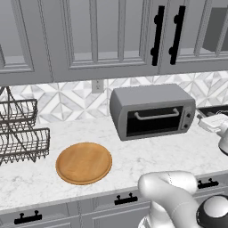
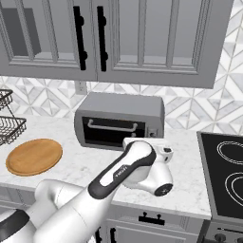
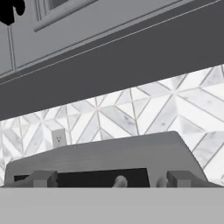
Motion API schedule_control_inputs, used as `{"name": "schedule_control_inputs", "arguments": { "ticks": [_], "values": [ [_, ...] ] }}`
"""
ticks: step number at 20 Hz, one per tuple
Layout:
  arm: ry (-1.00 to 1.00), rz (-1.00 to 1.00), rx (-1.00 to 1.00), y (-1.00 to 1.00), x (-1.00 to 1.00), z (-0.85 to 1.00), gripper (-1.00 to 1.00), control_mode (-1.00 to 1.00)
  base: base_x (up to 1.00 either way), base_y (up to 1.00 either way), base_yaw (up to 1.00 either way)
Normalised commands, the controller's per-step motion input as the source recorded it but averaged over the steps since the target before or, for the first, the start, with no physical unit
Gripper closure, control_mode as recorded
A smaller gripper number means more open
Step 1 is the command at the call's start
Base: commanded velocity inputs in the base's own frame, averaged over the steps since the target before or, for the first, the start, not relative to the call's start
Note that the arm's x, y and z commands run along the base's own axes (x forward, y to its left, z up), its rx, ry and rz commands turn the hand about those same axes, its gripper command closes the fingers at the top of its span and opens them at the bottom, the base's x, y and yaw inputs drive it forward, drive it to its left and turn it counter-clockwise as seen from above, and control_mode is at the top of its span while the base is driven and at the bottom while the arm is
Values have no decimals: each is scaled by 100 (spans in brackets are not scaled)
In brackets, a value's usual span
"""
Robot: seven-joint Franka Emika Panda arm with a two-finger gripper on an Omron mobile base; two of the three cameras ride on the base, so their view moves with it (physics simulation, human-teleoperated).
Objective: Pick up the kebab skewer and baguette bread, and place them inside the toaster oven. Close the toaster oven door and start by setting the timer.
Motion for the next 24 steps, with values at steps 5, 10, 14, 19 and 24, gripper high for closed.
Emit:
{"name": "schedule_control_inputs", "arguments": {
  "ticks": [5, 10, 14, 19, 24],
  "values": [
    [0, -17, 0, -2, -6, -3, -100, -100, 0, 0, 0],
    [0, -11, 0, -4, 0, -1, -100, -100, 0, 0, 0],
    [0, 0, 0, -3, -2, -10, -100, -100, 0, 0, 0],
    [0, 0, -2, 0, -15, -34, -100, -100, 0, 0, 0],
    [1, 0, -4, -1, -16, -10, -100, -100, 0, 0, 0]
  ]
}}
